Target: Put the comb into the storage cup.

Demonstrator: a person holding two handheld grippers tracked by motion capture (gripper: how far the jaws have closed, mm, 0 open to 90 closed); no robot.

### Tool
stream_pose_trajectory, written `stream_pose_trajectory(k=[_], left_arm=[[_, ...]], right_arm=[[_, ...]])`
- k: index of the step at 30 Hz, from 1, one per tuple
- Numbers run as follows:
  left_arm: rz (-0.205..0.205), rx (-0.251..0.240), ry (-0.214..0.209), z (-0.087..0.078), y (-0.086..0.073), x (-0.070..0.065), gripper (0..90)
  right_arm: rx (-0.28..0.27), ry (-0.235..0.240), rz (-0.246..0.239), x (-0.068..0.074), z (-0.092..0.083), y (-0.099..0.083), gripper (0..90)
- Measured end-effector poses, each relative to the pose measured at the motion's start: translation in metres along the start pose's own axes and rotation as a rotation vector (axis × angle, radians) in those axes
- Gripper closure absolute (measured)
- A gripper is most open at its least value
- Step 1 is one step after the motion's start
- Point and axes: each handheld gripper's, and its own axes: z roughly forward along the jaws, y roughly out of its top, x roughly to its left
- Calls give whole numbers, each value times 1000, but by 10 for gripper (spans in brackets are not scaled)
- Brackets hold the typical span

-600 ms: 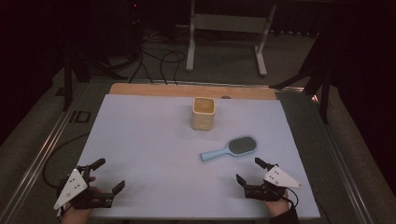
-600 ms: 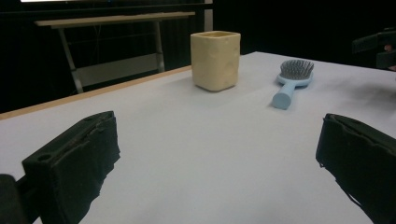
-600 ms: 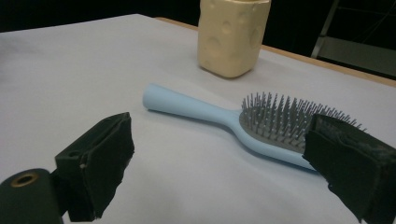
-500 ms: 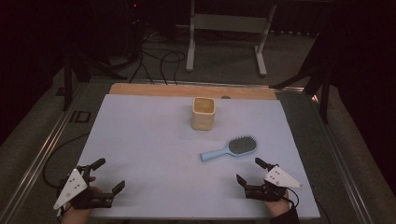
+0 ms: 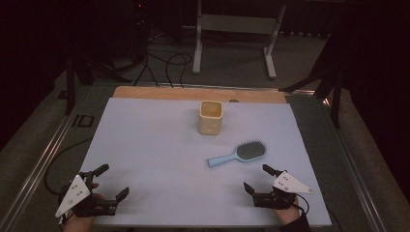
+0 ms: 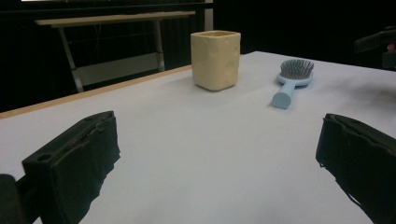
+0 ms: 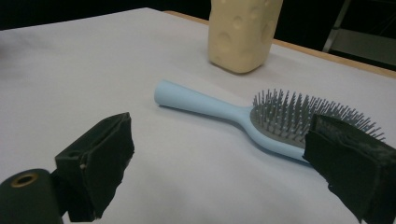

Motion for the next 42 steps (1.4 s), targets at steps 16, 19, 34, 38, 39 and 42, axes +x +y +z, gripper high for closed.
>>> stream_pose_trajectory(k=[16,19,34,38,39,42], left_arm=[[0,5,-5,2,0,0,0],[-1,4,-5,2,0,0,0],[-5,1,-7,1,0,1,0],[-7,0,-8,1,0,1,0],[-7,0,-7,1,0,1,0],[-7,0,-7,1,0,1,0]], right_arm=[[8,27,-12,5,-7,18,80],[12,34,-21,8,-8,24,80],[-38,47,-75,7,-4,70,80],[-54,48,-90,4,-1,82,81],[-56,48,-95,4,0,84,82],[-64,58,-95,3,2,89,81]])
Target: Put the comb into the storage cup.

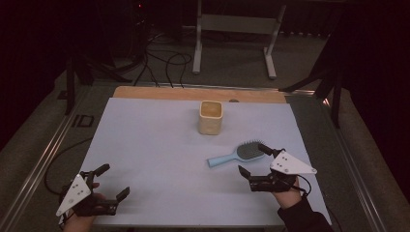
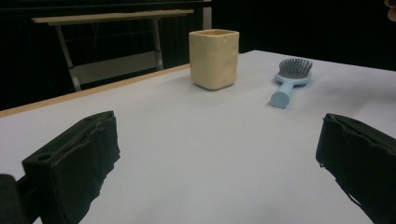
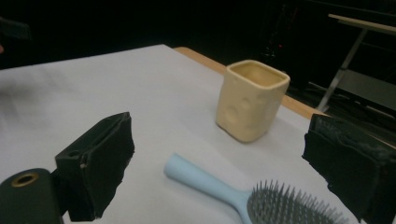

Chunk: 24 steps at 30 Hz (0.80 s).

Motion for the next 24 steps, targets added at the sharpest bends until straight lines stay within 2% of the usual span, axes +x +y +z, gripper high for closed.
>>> stream_pose_trajectory(k=[7,14,24], left_arm=[[0,0,-1,0,0,0,0],[-1,0,-1,0,0,0,0],[-2,-1,-1,0,0,0,0]], right_arm=[[-11,6,-25,-5,8,15,81],[-28,18,-19,-9,20,27,82],[-34,28,-12,-12,39,33,82]])
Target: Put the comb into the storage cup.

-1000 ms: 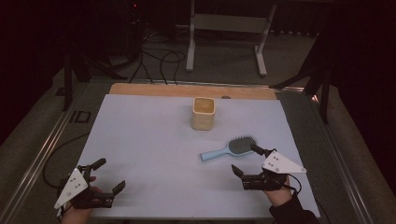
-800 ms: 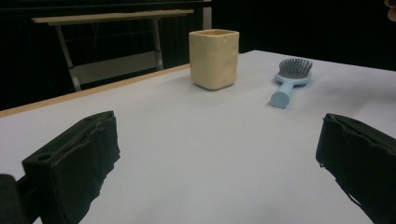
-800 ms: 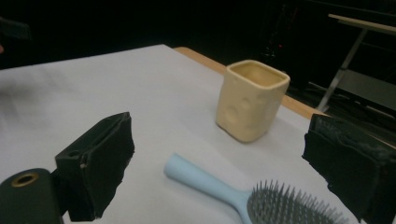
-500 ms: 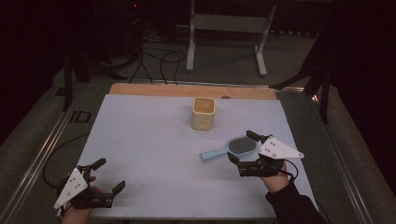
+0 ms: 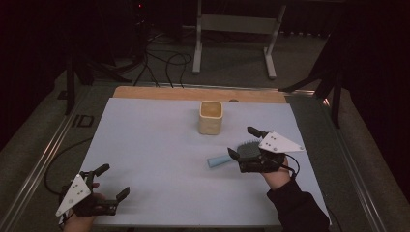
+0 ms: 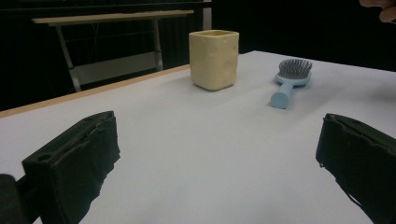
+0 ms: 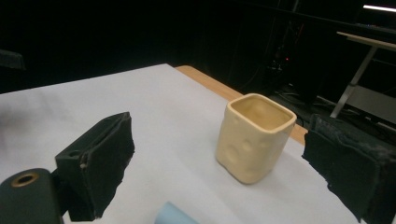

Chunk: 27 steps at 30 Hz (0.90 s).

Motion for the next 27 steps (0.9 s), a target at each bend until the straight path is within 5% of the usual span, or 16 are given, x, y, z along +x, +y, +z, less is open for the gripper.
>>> stream_pose_trajectory(k=[27], left_arm=[[-1,-1,-5,0,0,0,0]], right_arm=[[51,75,48,1,63,-4,83]])
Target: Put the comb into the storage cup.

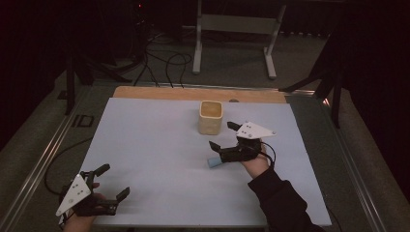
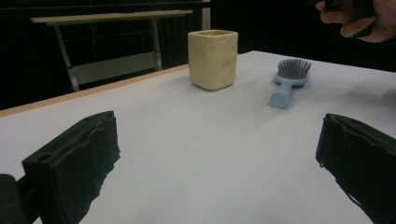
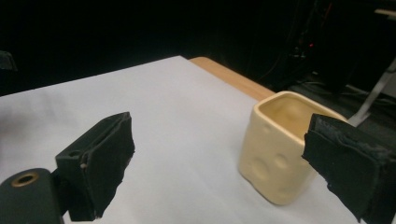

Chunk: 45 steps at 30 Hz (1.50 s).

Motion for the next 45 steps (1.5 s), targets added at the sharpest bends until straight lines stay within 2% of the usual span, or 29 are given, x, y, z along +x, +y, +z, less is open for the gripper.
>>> stream_pose_trajectory(k=[17,24,36,41,45], left_arm=[[1,2,-5,0,0,0,0],[3,4,-6,1,-1,0,0],[5,5,-10,1,-1,0,0],[5,6,-10,1,-1,-1,0],[4,7,-11,1,-1,0,0]], right_arm=[[61,23,34,-2,32,-18,84],[78,26,48,-4,39,-24,95],[141,44,75,-6,51,-37,107],[179,54,86,-7,55,-41,156],[207,37,77,-5,57,-42,219]])
